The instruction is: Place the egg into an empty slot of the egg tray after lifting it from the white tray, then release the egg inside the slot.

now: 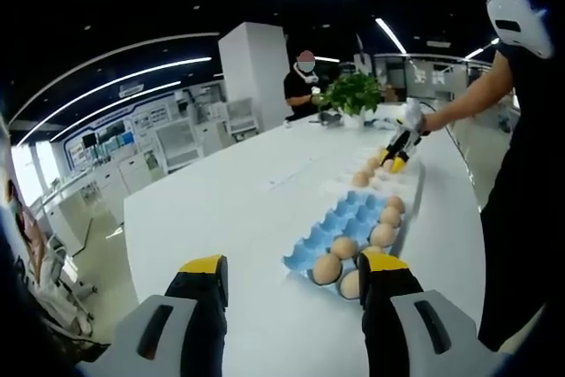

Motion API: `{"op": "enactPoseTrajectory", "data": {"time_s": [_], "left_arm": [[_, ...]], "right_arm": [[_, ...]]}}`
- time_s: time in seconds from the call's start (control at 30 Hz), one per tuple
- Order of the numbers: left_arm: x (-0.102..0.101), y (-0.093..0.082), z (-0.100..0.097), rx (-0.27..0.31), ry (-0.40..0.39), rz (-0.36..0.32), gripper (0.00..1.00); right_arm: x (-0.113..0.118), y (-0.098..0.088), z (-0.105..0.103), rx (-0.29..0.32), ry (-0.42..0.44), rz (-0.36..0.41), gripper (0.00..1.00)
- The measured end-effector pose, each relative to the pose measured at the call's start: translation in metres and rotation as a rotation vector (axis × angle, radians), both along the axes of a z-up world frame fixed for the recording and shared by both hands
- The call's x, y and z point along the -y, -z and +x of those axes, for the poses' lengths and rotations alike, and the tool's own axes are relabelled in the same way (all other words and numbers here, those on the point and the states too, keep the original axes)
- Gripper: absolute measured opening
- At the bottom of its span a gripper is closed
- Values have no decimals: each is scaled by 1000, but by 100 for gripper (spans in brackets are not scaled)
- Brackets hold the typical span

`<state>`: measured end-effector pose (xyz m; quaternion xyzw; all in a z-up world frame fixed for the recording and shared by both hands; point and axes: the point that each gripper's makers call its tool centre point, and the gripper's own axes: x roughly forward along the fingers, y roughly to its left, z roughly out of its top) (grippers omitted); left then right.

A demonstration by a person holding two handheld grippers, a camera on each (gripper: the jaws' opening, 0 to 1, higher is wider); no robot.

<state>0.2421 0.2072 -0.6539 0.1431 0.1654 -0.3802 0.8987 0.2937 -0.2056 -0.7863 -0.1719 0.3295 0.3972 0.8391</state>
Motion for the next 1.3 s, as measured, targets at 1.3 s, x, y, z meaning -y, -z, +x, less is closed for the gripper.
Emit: {"op": "enactPoseTrajectory", "data": {"time_s": [1.3], "left_arm": [[-5, 4, -6, -12, -5, 1, 61]], "right_arm": [[-102, -58, -2, 85, -189, 99, 27]]}}
